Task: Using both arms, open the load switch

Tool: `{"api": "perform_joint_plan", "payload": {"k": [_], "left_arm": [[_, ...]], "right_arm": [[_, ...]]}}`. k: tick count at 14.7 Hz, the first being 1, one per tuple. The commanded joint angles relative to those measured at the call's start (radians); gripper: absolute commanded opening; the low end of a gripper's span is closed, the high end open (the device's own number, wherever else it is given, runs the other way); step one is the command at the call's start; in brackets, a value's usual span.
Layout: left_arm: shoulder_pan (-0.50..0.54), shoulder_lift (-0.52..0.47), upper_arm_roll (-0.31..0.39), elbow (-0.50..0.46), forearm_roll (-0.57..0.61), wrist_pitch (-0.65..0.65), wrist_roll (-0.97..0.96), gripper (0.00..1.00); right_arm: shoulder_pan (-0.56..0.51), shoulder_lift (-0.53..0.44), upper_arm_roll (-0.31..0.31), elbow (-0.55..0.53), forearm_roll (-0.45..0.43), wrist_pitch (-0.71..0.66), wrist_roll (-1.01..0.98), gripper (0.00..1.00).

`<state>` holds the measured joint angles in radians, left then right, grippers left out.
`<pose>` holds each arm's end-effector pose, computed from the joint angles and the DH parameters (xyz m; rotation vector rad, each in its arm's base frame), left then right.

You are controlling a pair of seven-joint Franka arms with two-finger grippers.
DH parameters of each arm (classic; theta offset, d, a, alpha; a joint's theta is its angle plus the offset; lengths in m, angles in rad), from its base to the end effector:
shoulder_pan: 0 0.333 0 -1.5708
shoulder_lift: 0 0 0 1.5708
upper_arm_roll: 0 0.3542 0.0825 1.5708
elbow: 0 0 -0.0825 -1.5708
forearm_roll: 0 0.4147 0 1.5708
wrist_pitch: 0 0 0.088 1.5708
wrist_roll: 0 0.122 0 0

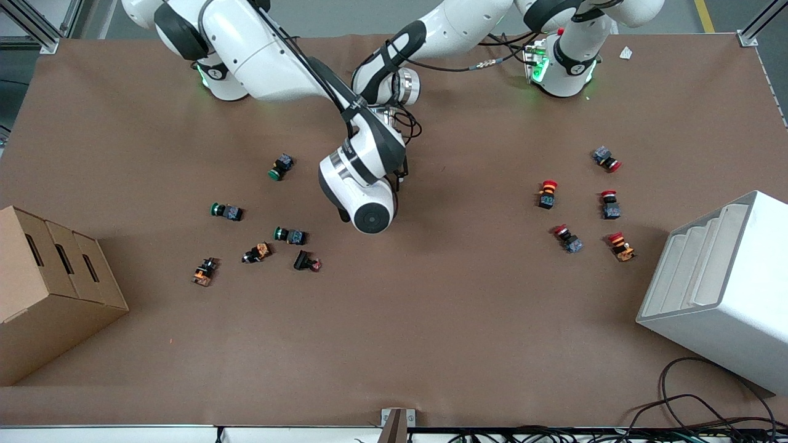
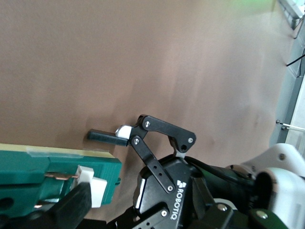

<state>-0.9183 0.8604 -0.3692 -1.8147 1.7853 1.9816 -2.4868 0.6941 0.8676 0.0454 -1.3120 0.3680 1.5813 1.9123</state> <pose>0.2653 -0.6091 0.0718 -2.7102 0.0734 -1.5825 0.5072 0.5128 0.1879 2.0524 -1.5554 -0.7061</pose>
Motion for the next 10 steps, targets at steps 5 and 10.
{"api": "perform_joint_plan", "payload": {"k": [5, 10], "left_arm": [[0.001, 0.008, 0.004, 0.025, 0.011, 0.008, -0.001, 1.00], [0.005, 0.002, 0.003, 0.026, 0.009, 0.034, 0.038, 0.99]], "right_arm": [[-0.047, -0.065, -0.015, -0.013, -0.040, -0.071, -0.116, 0.97], [-0.218, -0.203, -0.018, 0.034, -0.119, -0.167, -0.443, 1.00]]}}
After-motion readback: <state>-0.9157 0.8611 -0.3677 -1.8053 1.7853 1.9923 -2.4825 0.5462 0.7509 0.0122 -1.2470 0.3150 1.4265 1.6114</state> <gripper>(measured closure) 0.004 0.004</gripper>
